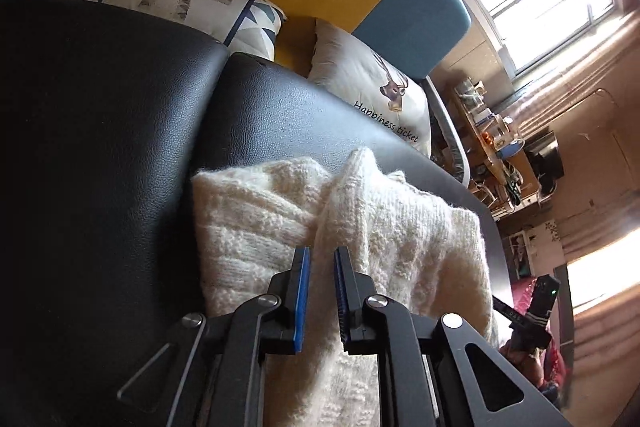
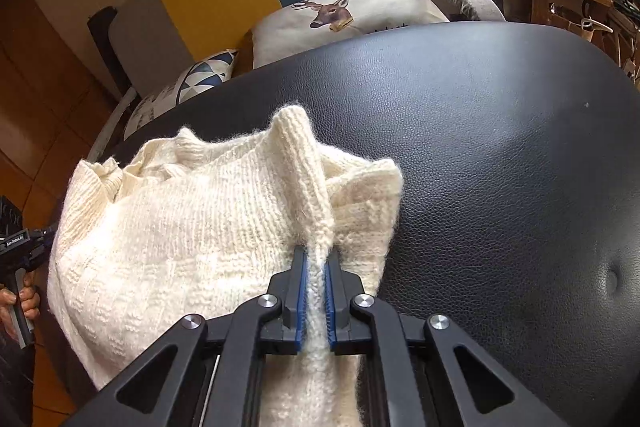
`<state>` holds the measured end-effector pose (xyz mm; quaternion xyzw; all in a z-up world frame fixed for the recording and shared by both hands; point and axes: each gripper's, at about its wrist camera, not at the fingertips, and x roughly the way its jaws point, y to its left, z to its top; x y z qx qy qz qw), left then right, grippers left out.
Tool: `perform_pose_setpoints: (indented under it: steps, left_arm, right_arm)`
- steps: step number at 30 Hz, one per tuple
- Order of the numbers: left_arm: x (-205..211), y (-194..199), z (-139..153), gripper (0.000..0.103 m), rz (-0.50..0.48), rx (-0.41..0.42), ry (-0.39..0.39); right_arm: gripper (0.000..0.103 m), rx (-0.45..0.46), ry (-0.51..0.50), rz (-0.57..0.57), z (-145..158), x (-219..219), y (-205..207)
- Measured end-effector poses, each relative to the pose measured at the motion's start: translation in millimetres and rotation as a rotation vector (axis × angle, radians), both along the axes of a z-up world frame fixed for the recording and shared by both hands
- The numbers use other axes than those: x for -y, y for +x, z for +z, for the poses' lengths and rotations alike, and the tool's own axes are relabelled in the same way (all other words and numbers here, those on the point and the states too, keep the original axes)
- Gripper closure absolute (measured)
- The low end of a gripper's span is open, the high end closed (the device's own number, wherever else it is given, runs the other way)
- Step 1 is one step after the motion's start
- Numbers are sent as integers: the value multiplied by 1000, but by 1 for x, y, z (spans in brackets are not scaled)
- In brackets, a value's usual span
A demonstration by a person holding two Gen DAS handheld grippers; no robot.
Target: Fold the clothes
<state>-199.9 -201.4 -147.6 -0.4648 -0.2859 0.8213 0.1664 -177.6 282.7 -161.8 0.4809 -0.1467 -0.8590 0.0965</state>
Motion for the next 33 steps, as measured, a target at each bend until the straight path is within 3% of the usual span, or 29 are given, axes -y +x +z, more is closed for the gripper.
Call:
perform_pose_setpoints:
  steps: [3,4,6,7,9,11,12,13,14,19,22,24,28,29,33]
  left_arm:
    - [11,-1,-1,79,20,-7,90]
    - [13,-1,-1,70,18,-13,106]
    - [7,-4,3,61,-37,-31,125]
    - [2,-5,6,56,-69,-38,117]
    - [-10,-11,7,51,-93,-30,3]
    - [-20,-17,1,58,-107,-6,-124]
    - [-25,-20,-2,69,-127,12,-176]
    - [-30,-20,-3,90,-144,7,-206]
    - [-32,-17,1,96,-148,-10,-203]
    - [-17,13,27,97,-82,-99,-155]
    - [-6,12,-6,97,-50,30,-257]
    - [2,20,-16,97,-27,38,-190]
    - [-5,64,-14,97,-60,23,-223]
    - [-1,79,-16,97,-59,36,-187]
    - [11,128,-19,96,-45,60,-136]
  right_arm:
    - [96,-2,14,9,1,3,-1]
    - [96,-2,17,11,1,3,-2]
    - [96,-1,23,14,1,5,-2]
    - [96,-1,25,17,1,5,-2]
    - [96,-3,22,19,2,5,-2]
    - [96,-5,17,18,3,4,-2]
    - [96,-7,19,19,3,4,-1]
    - [96,-9,29,21,5,5,-1]
    - [96,-10,48,27,7,8,-1]
    - [96,-22,104,61,23,10,-1]
    - [96,24,109,78,10,7,-4]
    - [96,39,127,99,11,9,-2]
    - [96,91,179,182,16,18,27]
    - [96,98,180,192,16,18,39]
    - [96,106,127,190,17,12,84]
